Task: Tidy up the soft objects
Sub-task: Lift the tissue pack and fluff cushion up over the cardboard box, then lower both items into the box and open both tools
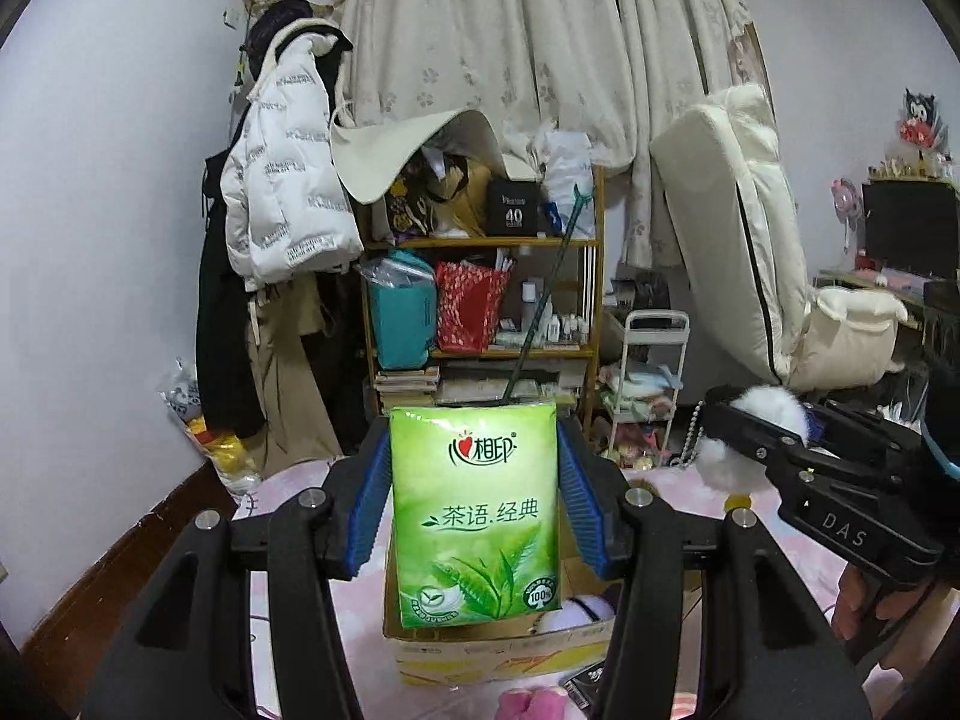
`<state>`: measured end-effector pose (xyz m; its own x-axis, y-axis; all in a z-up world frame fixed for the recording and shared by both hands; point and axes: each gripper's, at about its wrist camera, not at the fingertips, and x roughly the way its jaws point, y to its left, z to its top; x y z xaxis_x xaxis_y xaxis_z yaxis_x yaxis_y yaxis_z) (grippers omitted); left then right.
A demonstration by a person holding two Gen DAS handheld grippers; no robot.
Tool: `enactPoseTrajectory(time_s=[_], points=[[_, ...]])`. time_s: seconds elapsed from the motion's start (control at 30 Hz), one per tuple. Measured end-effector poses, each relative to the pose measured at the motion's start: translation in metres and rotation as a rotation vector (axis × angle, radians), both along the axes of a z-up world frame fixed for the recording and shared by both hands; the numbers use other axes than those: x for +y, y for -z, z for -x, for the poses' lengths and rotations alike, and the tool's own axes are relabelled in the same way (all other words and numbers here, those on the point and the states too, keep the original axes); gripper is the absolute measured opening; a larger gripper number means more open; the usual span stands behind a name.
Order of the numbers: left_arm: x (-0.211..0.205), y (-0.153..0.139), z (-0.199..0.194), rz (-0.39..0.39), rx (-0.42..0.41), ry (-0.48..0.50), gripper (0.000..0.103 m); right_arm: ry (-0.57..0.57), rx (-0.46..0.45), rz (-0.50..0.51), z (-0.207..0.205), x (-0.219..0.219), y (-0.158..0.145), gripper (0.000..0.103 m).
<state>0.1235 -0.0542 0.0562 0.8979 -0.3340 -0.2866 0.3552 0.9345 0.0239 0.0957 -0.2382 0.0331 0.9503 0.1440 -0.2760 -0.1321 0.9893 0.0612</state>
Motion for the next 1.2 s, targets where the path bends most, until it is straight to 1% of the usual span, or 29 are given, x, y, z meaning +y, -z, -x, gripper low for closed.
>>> enactPoseTrajectory(time_s=[0.07, 0.2, 0.33, 0.43, 0.53, 0.57, 0.67, 0.73, 0.77, 0.8, 0.83, 0.87, 0.97, 1.0, 1.03, 1.07, 1.1, 1.13, 1.17, 1.2], points=[[-0.004, 0.011, -0.008, -0.008, 0.020, 0.000, 0.052, -0.012, 0.029, -0.008, -0.007, 0.001, 0.012, 0.033], [-0.009, 0.032, -0.024, 0.004, 0.086, 0.017, 0.052, -0.033, 0.083, -0.018, -0.021, 0.002, 0.031, 0.034], [-0.019, 0.052, -0.038, -0.041, 0.134, 0.020, 0.053, -0.039, 0.122, -0.005, -0.033, 0.003, 0.046, 0.034], [-0.025, 0.069, -0.051, -0.084, 0.218, -0.023, 0.054, -0.039, 0.150, -0.007, -0.038, 0.001, 0.055, 0.034], [-0.023, 0.085, -0.059, -0.065, 0.269, -0.023, 0.054, -0.033, 0.184, -0.010, -0.043, -0.001, 0.064, 0.034], [-0.023, 0.088, -0.061, -0.063, 0.280, -0.021, 0.054, -0.017, 0.199, -0.006, -0.045, -0.002, 0.067, 0.035], [-0.022, 0.090, -0.063, -0.071, 0.266, -0.036, 0.055, 0.000, 0.245, -0.014, -0.050, -0.007, 0.076, 0.035], [-0.019, 0.090, -0.063, -0.069, 0.262, -0.049, 0.061, -0.003, 0.257, -0.025, -0.051, -0.009, 0.079, 0.035], [-0.017, 0.090, -0.063, -0.063, 0.265, -0.056, 0.063, -0.006, 0.263, -0.032, -0.051, -0.010, 0.080, 0.037], [-0.015, 0.091, -0.064, -0.060, 0.268, -0.066, 0.069, -0.007, 0.267, -0.037, -0.051, -0.011, 0.080, 0.046], [-0.013, 0.091, -0.064, -0.057, 0.269, -0.076, 0.072, -0.011, 0.267, -0.043, -0.051, -0.012, 0.080, 0.051], [-0.011, 0.091, -0.063, -0.063, 0.275, -0.079, 0.072, -0.010, 0.269, -0.042, -0.051, -0.012, 0.081, 0.056], [-0.007, 0.091, -0.061, -0.079, 0.293, -0.088, 0.072, 0.002, 0.290, -0.022, -0.051, -0.010, 0.084, 0.057], [-0.004, 0.090, -0.058, -0.075, 0.290, -0.096, 0.073, 0.000, 0.297, -0.028, -0.051, -0.011, 0.085, 0.061], [-0.002, 0.088, -0.056, -0.068, 0.290, -0.100, 0.076, 0.005, 0.303, -0.032, -0.050, -0.011, 0.086, 0.064], [0.001, 0.087, -0.054, -0.063, 0.291, -0.102, 0.079, 0.010, 0.307, -0.038, -0.048, -0.012, 0.086, 0.071], [0.003, 0.086, -0.051, -0.060, 0.289, -0.107, 0.084, 0.009, 0.305, -0.043, -0.046, -0.012, 0.085, 0.074], [0.005, 0.083, -0.048, -0.060, 0.284, -0.116, 0.086, 0.011, 0.301, -0.044, -0.043, -0.011, 0.083, 0.076], [0.007, 0.081, -0.045, -0.067, 0.283, -0.122, 0.087, 0.015, 0.297, -0.042, -0.040, -0.010, 0.082, 0.082], [0.008, 0.079, -0.042, -0.075, 0.287, -0.123, 0.089, 0.020, 0.294, -0.047, -0.037, -0.011, 0.080, 0.094]])
